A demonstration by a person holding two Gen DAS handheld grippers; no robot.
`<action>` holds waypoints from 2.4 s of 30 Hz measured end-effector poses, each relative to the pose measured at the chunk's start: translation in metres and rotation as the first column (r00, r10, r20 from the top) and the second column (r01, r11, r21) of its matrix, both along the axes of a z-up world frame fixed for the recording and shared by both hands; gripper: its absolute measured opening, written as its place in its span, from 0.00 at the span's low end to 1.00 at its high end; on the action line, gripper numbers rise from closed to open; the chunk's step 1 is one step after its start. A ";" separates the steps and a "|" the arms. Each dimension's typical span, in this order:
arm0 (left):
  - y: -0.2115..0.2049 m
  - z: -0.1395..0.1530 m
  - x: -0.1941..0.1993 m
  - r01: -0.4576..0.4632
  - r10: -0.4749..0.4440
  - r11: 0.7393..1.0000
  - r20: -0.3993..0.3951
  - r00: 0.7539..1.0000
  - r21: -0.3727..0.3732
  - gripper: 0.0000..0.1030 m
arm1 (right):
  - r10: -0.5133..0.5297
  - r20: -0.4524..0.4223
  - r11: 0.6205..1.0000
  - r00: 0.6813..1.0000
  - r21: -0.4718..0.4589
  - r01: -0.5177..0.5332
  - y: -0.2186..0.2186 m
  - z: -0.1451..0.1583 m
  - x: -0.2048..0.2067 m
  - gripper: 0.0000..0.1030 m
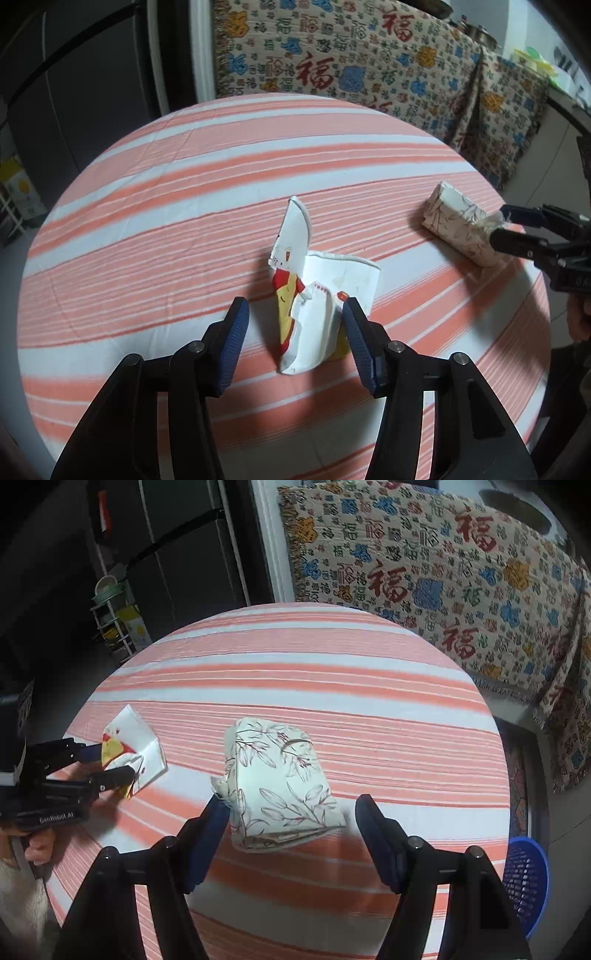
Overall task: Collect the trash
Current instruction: 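Lift the white wrapper with left tool while right tool lifts the floral packet, then carry wrapper and packet over the blue basket and open both tools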
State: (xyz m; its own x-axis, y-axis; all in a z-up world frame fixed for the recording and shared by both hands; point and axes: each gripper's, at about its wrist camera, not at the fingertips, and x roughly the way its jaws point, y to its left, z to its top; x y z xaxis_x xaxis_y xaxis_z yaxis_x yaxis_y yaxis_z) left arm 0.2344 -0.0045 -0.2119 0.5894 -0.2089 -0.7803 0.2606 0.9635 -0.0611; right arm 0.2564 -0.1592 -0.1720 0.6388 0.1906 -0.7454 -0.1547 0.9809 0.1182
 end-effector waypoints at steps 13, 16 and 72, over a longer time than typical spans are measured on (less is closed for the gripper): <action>0.007 0.009 0.000 -0.024 0.024 0.999 0.014 1.000 -0.034 0.51 | 0.197 -0.010 0.964 0.980 -0.179 -0.195 0.036 0.000 0.001 0.70; 0.004 0.006 0.001 -0.009 0.010 1.000 0.004 1.000 -0.025 0.06 | 0.160 -0.047 0.970 0.986 -0.180 -0.166 0.034 -0.006 0.004 0.41; -0.408 0.061 -0.003 0.516 -0.525 0.823 0.030 0.851 -0.237 0.04 | -0.512 -0.093 0.856 0.854 0.023 0.516 -0.319 0.014 -0.161 0.36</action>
State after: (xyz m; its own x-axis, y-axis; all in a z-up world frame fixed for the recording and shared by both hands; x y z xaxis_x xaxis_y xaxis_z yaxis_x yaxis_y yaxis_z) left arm 0.2309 -0.4123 -0.1505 0.3157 -0.6507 -0.6906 0.7128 0.6431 -0.2801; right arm 0.0958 -0.4778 -0.1585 0.5932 -0.1135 -0.7970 0.3818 0.9113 0.1544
